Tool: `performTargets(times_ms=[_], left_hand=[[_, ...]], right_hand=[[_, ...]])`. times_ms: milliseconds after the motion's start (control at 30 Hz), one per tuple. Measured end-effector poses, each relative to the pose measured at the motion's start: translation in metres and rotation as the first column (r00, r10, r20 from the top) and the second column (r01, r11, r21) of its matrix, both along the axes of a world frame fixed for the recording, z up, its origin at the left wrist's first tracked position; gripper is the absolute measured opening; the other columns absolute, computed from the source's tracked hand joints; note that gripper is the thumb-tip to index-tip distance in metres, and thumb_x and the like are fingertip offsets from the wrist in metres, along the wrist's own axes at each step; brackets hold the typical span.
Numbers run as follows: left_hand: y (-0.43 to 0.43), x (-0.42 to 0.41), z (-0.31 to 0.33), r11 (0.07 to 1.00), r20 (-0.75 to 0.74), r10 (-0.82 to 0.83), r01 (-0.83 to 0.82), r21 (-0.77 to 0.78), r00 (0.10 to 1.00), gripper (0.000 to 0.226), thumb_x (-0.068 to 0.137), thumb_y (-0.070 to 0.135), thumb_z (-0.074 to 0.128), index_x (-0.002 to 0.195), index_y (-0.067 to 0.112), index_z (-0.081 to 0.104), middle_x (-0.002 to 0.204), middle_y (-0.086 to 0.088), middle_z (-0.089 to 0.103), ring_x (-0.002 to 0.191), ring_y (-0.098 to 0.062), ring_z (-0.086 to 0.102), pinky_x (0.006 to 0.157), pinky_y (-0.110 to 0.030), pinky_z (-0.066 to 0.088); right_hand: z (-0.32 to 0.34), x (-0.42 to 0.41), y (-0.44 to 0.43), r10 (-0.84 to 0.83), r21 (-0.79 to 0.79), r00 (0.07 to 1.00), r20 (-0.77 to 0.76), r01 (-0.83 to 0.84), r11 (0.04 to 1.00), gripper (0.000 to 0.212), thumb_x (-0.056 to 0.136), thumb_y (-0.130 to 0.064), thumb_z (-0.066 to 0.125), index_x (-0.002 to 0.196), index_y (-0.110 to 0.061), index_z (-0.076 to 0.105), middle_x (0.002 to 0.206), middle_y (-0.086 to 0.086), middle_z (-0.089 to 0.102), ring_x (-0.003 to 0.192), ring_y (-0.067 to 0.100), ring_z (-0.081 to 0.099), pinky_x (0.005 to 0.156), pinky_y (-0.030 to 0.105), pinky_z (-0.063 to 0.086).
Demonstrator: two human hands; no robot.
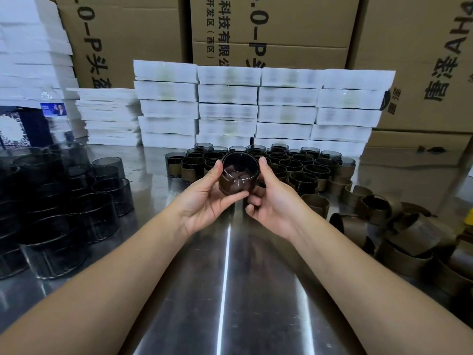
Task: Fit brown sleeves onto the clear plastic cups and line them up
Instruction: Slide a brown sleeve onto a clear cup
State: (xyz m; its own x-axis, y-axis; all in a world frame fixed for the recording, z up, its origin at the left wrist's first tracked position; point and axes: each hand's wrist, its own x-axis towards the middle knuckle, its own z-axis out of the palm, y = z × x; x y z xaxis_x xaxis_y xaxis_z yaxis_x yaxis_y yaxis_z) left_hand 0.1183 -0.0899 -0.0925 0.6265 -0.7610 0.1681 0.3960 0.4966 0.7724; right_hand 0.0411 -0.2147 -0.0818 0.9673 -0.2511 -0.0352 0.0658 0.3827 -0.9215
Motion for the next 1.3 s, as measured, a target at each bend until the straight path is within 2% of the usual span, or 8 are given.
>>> performTargets(times_ms=[200,367,700,867,967,1100,1200,1300], left_hand=[[-0.001,-0.003,0.000,1.000,-0.076,-0.020,0.020,-0.006,0.997,0.074,0.038,0.025,0.097,0.101,-0.004,0.072,0.106,-0.024,0.070,0.091,-0.032,0.072,0.063,-0.034,0.061],[0.001,-0.002,0.000,1.000,-0.081,0.009,-0.008,0.008,0.997,0.044,0.075,0.032,0.056,0.102,0.001,0.070,0.102,-0.018,0.073,0.089,-0.026,0.073,0.062,-0.030,0.060],[-0.004,-0.006,-0.004,0.943,0.081,0.242,-0.254,0.214,0.967,0.034,0.087,0.034,0.060,0.112,0.011,0.062,0.084,-0.007,0.075,0.075,-0.016,0.073,0.060,-0.024,0.058],[-0.004,-0.001,-0.004,0.556,0.475,0.566,-0.737,0.383,0.674,0.007,0.094,0.018,0.058,0.096,0.019,0.065,0.103,-0.006,0.070,0.076,-0.013,0.065,0.061,-0.028,0.056],[0.010,0.005,-0.001,0.099,0.922,0.334,-0.980,0.172,0.195,0.020,0.088,0.018,0.057,0.104,0.027,0.065,0.114,0.006,0.063,0.103,-0.015,0.056,0.081,-0.029,0.044],[0.034,0.012,0.013,-0.120,0.974,0.172,-0.984,-0.131,-0.150,0.033,0.085,0.016,0.059,0.118,0.019,0.063,0.136,-0.004,0.046,0.127,-0.025,0.036,0.101,-0.039,0.031],[0.051,0.021,0.020,-0.265,0.990,0.064,-0.958,-0.108,-0.129,0.045,0.084,0.017,0.062,0.128,0.012,0.057,0.150,-0.016,0.032,0.141,-0.032,0.020,0.115,-0.046,0.013],[0.063,0.028,0.022,-0.408,0.994,-0.036,-0.910,0.078,0.101,0.055,0.087,0.028,0.061,0.137,0.012,0.046,0.158,-0.020,0.012,0.147,-0.037,0.000,0.117,-0.055,-0.002]], right_hand=[[0.000,0.000,0.000,-0.038,0.018,0.999,0.002,0.038,0.999,0.036,0.094,-0.049,0.048,0.090,-0.018,0.066,0.059,-0.004,0.054,0.040,0.005,0.030,0.043,0.018,0.035],[0.002,-0.001,-0.001,-0.038,0.044,0.999,0.015,0.038,0.998,0.034,0.094,-0.046,0.050,0.090,-0.016,0.065,0.053,-0.006,0.050,0.040,0.005,0.030,0.042,0.017,0.035],[0.004,-0.004,-0.006,-0.297,0.005,0.941,0.164,0.300,0.954,0.014,0.087,-0.029,0.064,0.088,-0.016,0.070,0.062,-0.008,0.065,0.048,0.002,0.055,0.052,0.020,0.041],[-0.007,0.002,-0.012,-0.362,-0.339,0.901,0.238,0.427,0.838,0.017,0.079,-0.018,0.075,0.094,-0.022,0.069,0.076,0.002,0.061,0.068,0.011,0.061,0.064,0.020,0.053],[-0.016,0.004,-0.006,-0.301,-0.566,0.917,0.262,0.399,0.721,0.013,0.075,-0.024,0.078,0.082,-0.029,0.068,0.068,-0.010,0.055,0.066,0.004,0.056,0.070,0.025,0.050],[-0.021,0.003,-0.003,-0.232,-0.720,0.936,0.265,0.352,0.598,0.014,0.077,-0.026,0.076,0.080,-0.035,0.066,0.068,-0.014,0.053,0.052,-0.007,0.046,0.057,0.013,0.037],[-0.021,0.003,-0.001,-0.199,-0.796,0.950,0.240,0.310,0.520,0.019,0.080,-0.019,0.073,0.083,-0.035,0.063,0.079,-0.012,0.055,0.057,-0.003,0.045,0.060,0.014,0.034],[-0.022,0.002,-0.001,-0.190,-0.825,0.957,0.220,0.287,0.487,0.021,0.082,-0.016,0.070,0.085,-0.035,0.063,0.084,-0.010,0.055,0.061,0.000,0.044,0.061,0.014,0.033]])
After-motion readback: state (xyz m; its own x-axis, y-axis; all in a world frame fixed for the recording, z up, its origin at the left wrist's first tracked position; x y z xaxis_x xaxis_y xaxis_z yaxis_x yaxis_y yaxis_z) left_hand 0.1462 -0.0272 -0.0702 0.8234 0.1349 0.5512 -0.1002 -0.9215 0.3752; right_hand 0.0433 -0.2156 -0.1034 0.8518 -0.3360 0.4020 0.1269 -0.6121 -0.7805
